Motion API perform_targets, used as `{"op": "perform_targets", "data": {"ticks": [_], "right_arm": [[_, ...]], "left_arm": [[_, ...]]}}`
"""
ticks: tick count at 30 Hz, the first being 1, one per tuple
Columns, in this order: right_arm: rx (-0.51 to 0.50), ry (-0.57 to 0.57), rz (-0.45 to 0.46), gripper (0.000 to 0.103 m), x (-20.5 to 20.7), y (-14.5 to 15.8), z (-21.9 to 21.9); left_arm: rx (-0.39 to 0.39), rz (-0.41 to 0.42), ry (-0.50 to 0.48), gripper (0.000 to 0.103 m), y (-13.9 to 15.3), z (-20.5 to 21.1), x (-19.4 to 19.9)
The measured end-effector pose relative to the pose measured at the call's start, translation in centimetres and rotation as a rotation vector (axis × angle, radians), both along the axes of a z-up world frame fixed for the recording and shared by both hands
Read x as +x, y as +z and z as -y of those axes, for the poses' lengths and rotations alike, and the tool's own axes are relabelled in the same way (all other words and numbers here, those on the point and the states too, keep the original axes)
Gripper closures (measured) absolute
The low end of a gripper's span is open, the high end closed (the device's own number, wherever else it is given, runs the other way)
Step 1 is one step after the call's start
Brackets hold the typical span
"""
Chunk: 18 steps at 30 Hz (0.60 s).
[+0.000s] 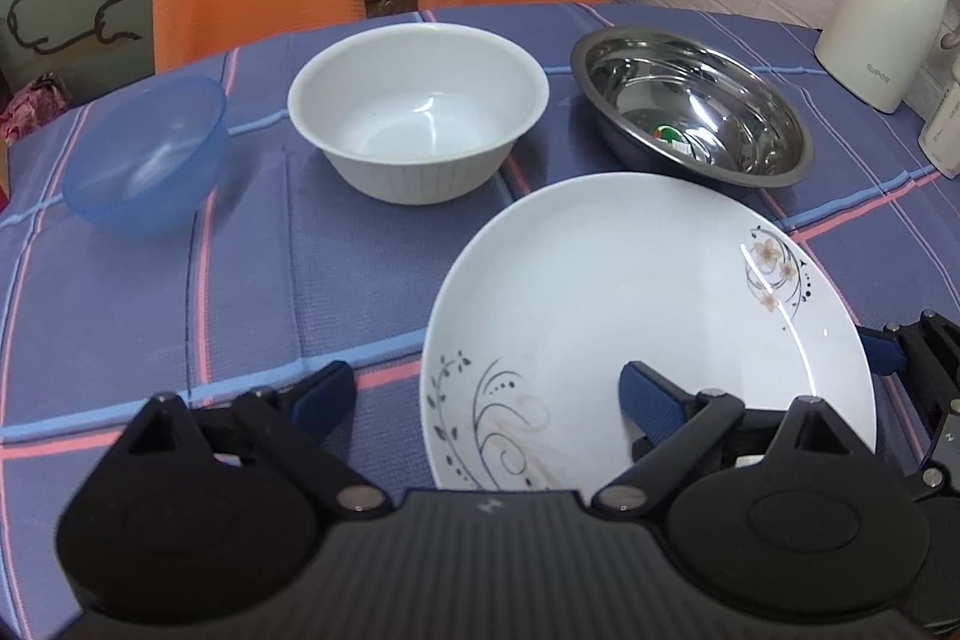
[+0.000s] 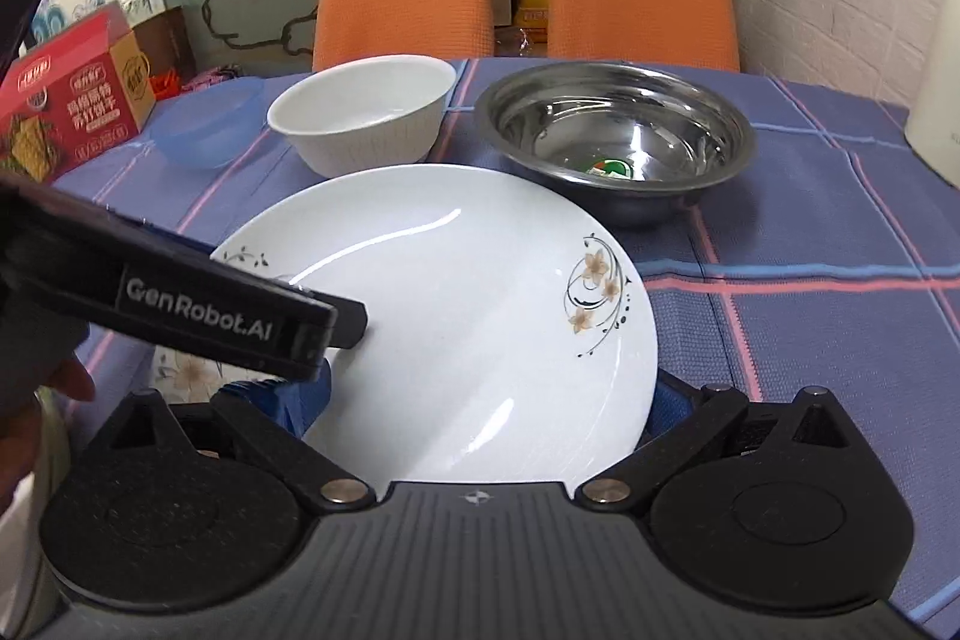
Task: Organize plates and bowls
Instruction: 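Move the left tool to the floral white plate and grasp its rim, then lift the floral white plate with the left tool toward the plate stack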
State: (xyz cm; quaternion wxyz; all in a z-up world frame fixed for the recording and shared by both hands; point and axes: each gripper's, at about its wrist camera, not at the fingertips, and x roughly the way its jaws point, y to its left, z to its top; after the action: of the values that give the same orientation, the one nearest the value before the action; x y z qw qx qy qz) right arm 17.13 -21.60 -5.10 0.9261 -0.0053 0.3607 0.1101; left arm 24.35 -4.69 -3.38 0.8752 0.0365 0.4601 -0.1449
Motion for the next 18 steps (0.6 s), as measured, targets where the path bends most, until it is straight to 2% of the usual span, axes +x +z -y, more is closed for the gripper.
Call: {"op": "perform_targets", "data": {"ticks": [3, 7, 8, 9, 10, 15, 18], "right_arm": [[0.024, 0.01, 0.018, 0.012, -0.2, -0.1, 1.0], [0.007, -0.004, 0.035, 0.012, -0.2, -0.2, 0.7], [0.014, 0.006, 0.041, 0.014, -0.3, -0.2, 0.6], [0.024, 0.02, 0.047, 0.013, -0.4, -0.2, 0.4], [0.027, 0.011, 0.051, 0.014, -0.5, -0.2, 0.2], [0.093, -0.013, 0.046, 0.014, -1.1, 0.1, 0.7], [0.074, -0.031, 0.053, 0.014, -1.6, 0.3, 0.2]], "left_arm": [[-0.003, 0.003, -0.003, 0.008, 0.0, -0.2, 0.0], [-0.002, 0.008, 0.01, 0.009, -0.1, 0.1, -0.1], [-0.008, 0.009, 0.009, 0.014, 0.0, 0.2, -0.2], [-0.028, 0.011, 0.004, 0.026, 0.2, 0.3, -0.4], [-0.061, 0.003, -0.015, 0.044, 0.6, 0.6, -0.5], [-0.069, -0.039, 0.009, 0.045, 0.9, 0.8, -0.3], [-0.065, -0.028, 0.002, 0.045, 1.4, 0.9, -0.8]]}}
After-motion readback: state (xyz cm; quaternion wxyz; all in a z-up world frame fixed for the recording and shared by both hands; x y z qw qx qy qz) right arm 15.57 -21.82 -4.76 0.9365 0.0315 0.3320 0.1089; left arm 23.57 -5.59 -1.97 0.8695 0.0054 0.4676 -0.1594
